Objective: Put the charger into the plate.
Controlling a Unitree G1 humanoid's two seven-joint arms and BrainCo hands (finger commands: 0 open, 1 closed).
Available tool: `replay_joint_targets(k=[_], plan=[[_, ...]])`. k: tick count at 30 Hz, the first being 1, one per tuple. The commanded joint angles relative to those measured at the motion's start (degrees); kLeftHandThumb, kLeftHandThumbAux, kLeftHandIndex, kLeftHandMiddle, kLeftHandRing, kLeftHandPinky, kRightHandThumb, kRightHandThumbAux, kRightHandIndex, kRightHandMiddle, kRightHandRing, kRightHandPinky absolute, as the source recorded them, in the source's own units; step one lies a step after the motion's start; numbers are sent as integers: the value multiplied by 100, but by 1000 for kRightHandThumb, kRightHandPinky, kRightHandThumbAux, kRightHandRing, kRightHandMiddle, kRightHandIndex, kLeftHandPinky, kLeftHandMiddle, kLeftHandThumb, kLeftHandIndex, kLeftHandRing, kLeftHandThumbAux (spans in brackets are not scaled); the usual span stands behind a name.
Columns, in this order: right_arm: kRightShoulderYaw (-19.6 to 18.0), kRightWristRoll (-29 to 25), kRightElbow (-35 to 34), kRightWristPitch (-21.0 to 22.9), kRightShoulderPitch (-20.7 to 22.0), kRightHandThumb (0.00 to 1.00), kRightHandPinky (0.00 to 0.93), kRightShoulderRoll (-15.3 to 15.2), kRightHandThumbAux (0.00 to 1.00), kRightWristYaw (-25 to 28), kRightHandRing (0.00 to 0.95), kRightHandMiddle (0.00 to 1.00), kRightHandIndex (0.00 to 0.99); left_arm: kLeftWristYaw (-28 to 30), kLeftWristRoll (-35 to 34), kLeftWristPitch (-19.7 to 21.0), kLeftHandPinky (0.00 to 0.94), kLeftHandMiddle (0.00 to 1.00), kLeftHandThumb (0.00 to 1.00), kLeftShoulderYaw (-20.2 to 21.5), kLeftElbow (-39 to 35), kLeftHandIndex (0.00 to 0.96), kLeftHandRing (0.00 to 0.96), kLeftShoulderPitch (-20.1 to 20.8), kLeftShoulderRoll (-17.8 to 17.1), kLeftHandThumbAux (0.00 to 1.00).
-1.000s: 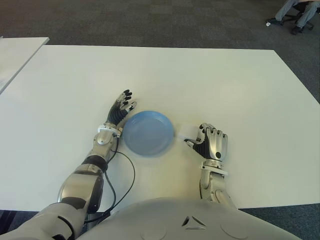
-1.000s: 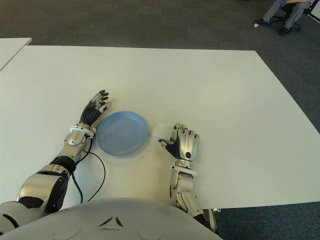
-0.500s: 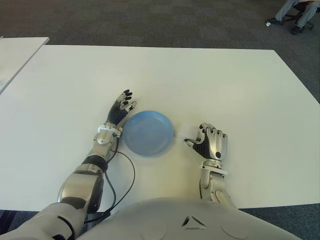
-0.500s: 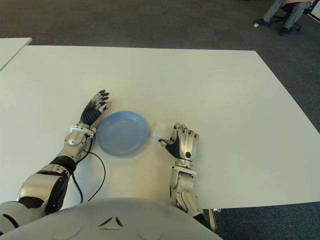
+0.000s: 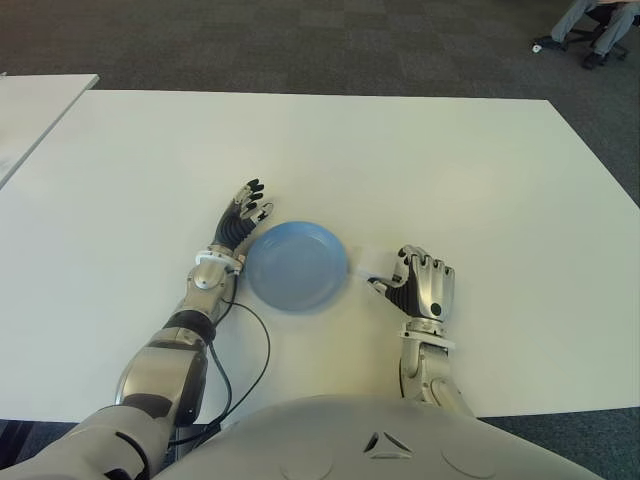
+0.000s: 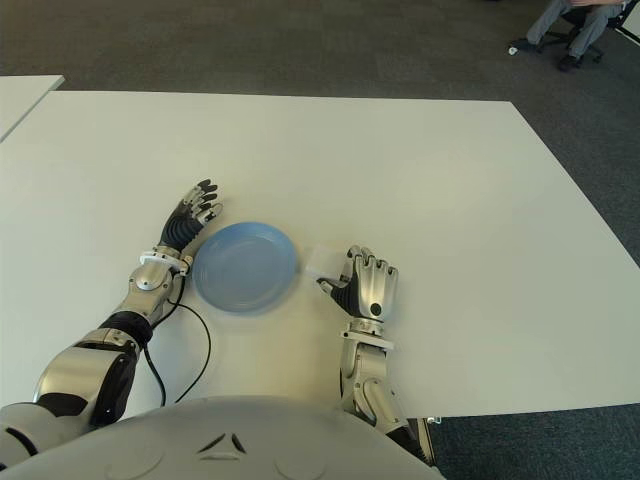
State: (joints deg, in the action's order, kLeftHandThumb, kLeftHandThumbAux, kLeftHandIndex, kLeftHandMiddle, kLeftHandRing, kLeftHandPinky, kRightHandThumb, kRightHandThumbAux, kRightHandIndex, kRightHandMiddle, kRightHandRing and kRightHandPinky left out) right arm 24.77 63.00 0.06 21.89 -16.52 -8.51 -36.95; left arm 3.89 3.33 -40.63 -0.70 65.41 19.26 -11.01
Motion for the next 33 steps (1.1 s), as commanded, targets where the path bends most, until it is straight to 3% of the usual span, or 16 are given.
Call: replay_joint_targets(k=[1, 4, 5, 7, 8, 9, 10, 12, 17, 33], plan=[[-54, -93, 301, -110, -7, 846, 802, -141, 676, -85, 800, 544, 406, 136, 151, 332, 137, 145, 0, -97, 288, 7, 145, -322, 98, 495], [-102, -148, 383, -338, 64, 845, 756, -240, 673, -320, 757, 564, 414, 126, 166, 395, 134, 146, 0, -113, 290, 8, 146, -314, 92, 491], [-124, -192, 456, -479, 126, 792, 733, -311, 684, -404, 725, 596, 418, 130, 174, 433, 131, 144, 0, -122, 293, 7, 145, -309, 86, 491], [-148, -243, 547, -639, 197, 641, 581, -387, 500, -491, 550, 459, 357, 134, 180, 472, 128, 141, 0, -131, 296, 4, 142, -304, 78, 489], [-141, -244, 627, -697, 255, 608, 548, -439, 461, -468, 513, 430, 344, 152, 179, 482, 127, 141, 0, -134, 299, 3, 142, -302, 73, 489], [-135, -245, 685, -736, 296, 542, 390, -475, 397, -453, 349, 294, 244, 164, 177, 488, 127, 140, 0, -137, 300, 2, 140, -300, 70, 492], [-119, -232, 726, -767, 327, 499, 287, -513, 356, -438, 243, 206, 178, 178, 171, 493, 126, 139, 0, -136, 302, 1, 139, -299, 68, 494], [-84, -197, 788, -854, 391, 443, 123, -608, 290, -426, 99, 87, 79, 211, 147, 505, 128, 141, 0, -125, 311, 4, 140, -294, 72, 502], [-45, -171, 727, -1001, 453, 383, 20, -770, 213, -278, 16, 14, 13, 280, 105, 525, 120, 136, 0, -100, 320, 6, 135, -291, 80, 518], [-24, -286, 560, -1187, 491, 319, 0, -1071, 153, 492, 0, 0, 0, 286, 114, 519, 129, 128, 0, -93, 366, 0, 134, -272, 92, 534]])
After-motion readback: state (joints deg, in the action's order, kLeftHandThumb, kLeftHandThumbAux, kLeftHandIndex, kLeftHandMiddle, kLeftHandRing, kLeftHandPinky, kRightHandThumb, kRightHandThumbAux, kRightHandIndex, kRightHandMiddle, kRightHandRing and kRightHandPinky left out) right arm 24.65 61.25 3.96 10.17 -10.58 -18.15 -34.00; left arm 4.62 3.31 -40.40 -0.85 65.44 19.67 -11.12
